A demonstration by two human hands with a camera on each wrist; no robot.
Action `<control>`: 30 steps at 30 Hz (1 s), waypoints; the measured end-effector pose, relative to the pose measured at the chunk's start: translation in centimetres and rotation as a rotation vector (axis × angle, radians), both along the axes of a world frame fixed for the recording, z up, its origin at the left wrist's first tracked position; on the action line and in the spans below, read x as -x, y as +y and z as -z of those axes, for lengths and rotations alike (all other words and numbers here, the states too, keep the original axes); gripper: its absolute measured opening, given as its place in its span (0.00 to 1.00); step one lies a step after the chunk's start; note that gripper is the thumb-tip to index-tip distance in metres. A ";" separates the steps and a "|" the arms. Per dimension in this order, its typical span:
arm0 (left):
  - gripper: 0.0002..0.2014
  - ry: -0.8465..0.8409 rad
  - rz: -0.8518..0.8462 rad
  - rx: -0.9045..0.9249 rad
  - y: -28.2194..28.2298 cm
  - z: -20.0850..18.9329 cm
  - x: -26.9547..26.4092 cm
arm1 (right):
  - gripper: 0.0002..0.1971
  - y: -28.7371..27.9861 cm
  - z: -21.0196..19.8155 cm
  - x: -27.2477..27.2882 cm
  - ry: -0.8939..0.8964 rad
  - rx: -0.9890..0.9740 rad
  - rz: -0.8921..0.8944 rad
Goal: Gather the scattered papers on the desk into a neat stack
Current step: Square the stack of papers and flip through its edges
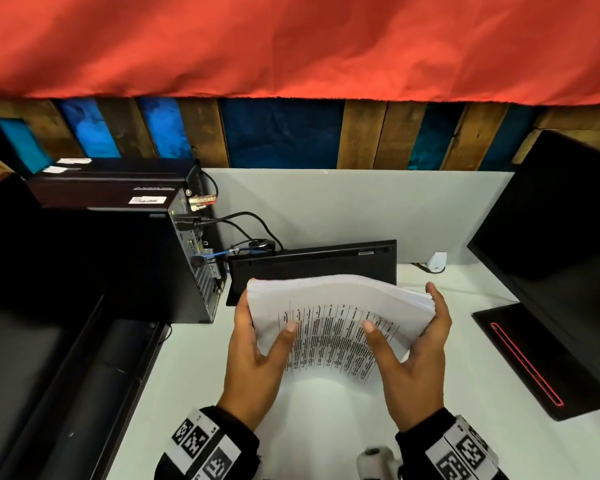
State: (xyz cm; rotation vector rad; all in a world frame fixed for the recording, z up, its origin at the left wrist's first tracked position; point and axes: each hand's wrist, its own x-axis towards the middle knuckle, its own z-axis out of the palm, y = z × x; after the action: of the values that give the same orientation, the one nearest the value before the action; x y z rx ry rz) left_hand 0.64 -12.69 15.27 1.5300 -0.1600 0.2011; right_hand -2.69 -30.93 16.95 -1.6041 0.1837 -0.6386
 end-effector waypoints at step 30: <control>0.29 -0.283 -0.179 -0.576 -1.1 -2.5 -0.9 | 0.30 -1.6 -1.3 -1.4 0.058 0.444 0.119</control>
State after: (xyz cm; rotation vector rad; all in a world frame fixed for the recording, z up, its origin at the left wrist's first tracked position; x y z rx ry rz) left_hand 1.52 -13.75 17.81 2.0866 -0.3258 0.5513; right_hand -1.26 -32.53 18.28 -2.0520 0.1900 -0.7612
